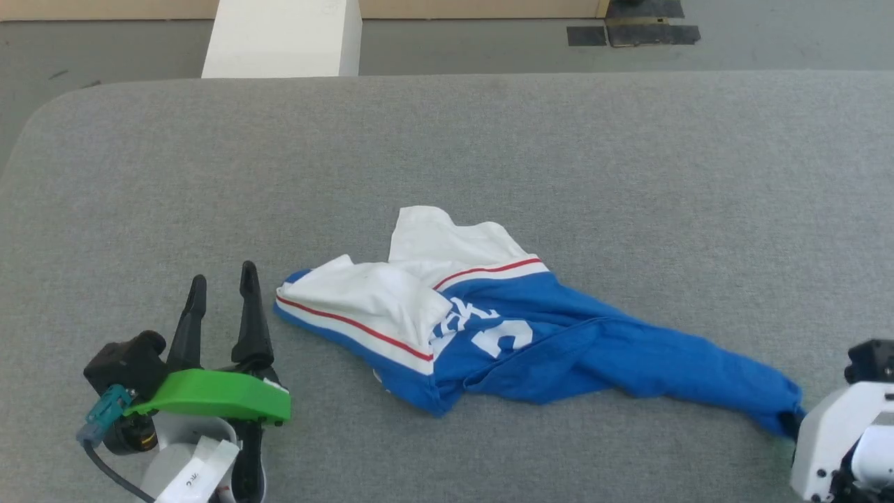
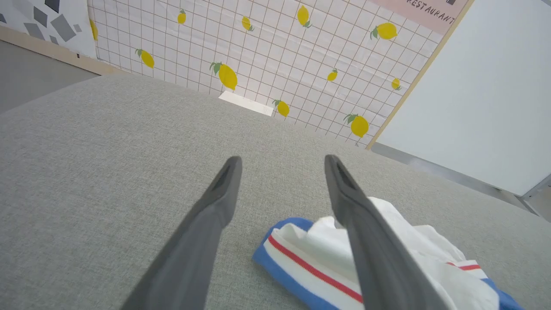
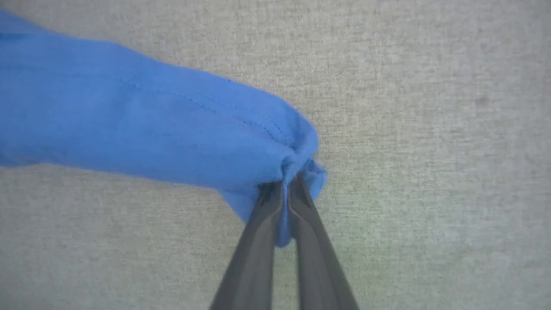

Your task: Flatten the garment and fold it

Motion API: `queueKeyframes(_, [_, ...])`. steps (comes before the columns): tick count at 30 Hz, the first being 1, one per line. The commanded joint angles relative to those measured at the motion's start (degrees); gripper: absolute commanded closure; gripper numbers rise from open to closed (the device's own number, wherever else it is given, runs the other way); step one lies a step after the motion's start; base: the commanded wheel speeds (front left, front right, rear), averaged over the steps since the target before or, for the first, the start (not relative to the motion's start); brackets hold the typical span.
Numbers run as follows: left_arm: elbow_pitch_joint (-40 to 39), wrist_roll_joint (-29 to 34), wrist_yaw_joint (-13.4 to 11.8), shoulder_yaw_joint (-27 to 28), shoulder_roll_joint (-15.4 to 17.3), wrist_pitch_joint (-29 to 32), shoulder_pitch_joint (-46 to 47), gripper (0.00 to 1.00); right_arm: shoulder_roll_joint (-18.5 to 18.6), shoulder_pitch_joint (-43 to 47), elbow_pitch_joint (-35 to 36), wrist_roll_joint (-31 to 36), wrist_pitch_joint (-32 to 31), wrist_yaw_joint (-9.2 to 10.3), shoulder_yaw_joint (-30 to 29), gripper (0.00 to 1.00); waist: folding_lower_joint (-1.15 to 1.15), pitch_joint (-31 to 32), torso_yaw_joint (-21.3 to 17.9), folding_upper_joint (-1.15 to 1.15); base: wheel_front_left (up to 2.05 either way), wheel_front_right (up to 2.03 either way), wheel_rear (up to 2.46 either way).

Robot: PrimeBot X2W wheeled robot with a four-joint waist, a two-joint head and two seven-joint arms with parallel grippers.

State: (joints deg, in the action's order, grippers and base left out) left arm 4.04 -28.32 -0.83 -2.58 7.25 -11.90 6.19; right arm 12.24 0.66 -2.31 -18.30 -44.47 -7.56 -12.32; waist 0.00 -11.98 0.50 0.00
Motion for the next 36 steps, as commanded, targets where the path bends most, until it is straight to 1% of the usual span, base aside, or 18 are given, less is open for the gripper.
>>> queueKeyframes(1, [-0.06,-0.70,-0.30,-0.07,0.42,0.15,-0.16,0.00,-0.53,0.86,-0.28,-0.35,-1.02,0.08,0.18,1.00,0.00,0.00,-0.11,0.00,0.00,0.00,0.00])
queueKeyframes(4, [0.15,-0.96,-0.31,-0.17,0.39,0.28,-0.19,0.00,-1.25,1.38,-0.23,-0.75,-1.34,0.08,0.15,1.00,0.00,0.08,-0.13,0.00,0.00,0.00,0.00])
queueKeyframes(5, [0.23,-1.03,-0.31,-0.19,0.42,0.30,-0.19,0.00,-1.29,1.05,0.24,-0.93,-0.42,0.08,0.10,0.61,0.00,0.15,-0.12,0.00,0.00,0.00,0.00])
queueKeyframes(6, [0.28,-1.06,-0.33,-0.20,0.45,0.30,-0.21,0.00,-1.14,0.77,0.69,-0.97,0.36,0.08,0.16,0.00,0.00,0.21,-0.12,0.00,0.00,0.00,0.00])
queueKeyframes(12, [0.39,-1.23,-0.47,-0.24,0.66,0.26,-0.37,0.00,-0.94,-2.45,5.75,-1.43,6.95,0.08,-0.75,0.00,0.00,0.77,0.04,0.00,0.00,0.00,0.00])
queueKeyframes(17, [0.35,-1.49,-0.57,-0.22,0.77,0.18,-0.36,0.00,-1.29,-5.77,9.40,-1.92,11.73,0.08,0.96,0.00,0.00,1.16,0.32,0.00,0.00,0.00,0.00])
queueKeyframes(21, [0.30,-1.66,-0.54,-0.44,0.70,0.12,-0.26,0.00,-1.00,-7.49,9.81,-1.68,12.79,0.08,3.92,0.00,0.00,1.16,1.00,0.00,0.00,0.00,0.00])
queueKeyframes(24, [0.18,-1.77,-0.52,-0.64,0.65,0.10,-0.15,0.00,-0.40,-9.31,9.21,-1.87,12.40,0.08,6.65,0.00,0.00,0.82,1.58,0.00,0.00,0.00,0.00])
queueKeyframes(28, [0.03,-1.79,-0.52,-1.02,0.53,0.08,0.24,0.00,1.21,-13.55,7.16,-2.00,10.19,0.08,12.66,0.00,0.00,-0.01,2.50,0.00,0.00,0.00,0.00])
queueKeyframes(36, [-0.05,-1.80,-0.15,-2.33,0.01,-0.01,1.98,0.00,5.34,-25.96,-0.16,-2.70,2.65,0.08,28.79,0.00,0.00,-3.24,5.55,0.00,0.00,0.00,0.00])
